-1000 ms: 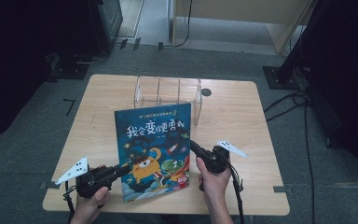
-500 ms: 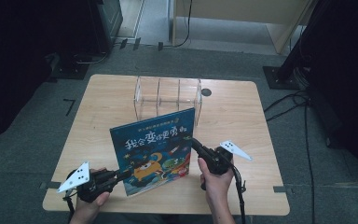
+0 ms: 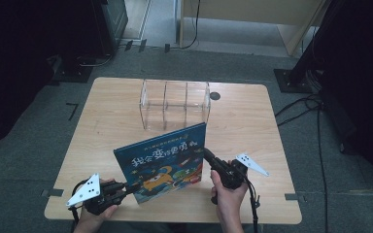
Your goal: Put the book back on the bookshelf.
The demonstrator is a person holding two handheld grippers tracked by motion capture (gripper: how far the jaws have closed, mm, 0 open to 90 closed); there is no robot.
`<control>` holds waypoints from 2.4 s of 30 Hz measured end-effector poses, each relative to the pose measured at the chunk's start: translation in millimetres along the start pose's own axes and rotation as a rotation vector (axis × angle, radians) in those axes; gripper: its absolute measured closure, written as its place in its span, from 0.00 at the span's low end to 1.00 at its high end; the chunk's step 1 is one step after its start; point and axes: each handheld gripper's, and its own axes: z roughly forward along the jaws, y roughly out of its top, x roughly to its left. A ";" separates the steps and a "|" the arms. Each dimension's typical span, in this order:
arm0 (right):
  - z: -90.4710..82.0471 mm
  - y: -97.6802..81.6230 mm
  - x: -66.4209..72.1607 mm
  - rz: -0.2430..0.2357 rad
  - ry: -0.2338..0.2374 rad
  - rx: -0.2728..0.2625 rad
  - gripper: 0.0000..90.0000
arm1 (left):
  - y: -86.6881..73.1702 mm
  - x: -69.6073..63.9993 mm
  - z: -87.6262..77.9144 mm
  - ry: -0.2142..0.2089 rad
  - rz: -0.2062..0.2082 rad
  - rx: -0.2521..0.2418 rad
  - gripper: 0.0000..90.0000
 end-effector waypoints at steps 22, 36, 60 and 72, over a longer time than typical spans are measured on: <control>-12.4 -2.4 -4.8 0.032 0.038 0.000 1.00 | -0.4 -7.0 1.5 -0.011 0.048 0.002 0.94; -7.4 -2.0 2.4 0.120 -0.012 -0.030 1.00 | 0.0 -11.6 3.5 0.005 0.074 0.003 0.93; -12.3 -6.1 7.7 0.018 -0.065 -0.050 1.00 | 12.0 -16.9 14.4 0.049 0.037 -0.007 0.88; -15.7 -9.9 16.1 -0.220 -0.113 -0.069 1.00 | 20.8 -20.8 17.8 0.044 0.023 -0.017 0.87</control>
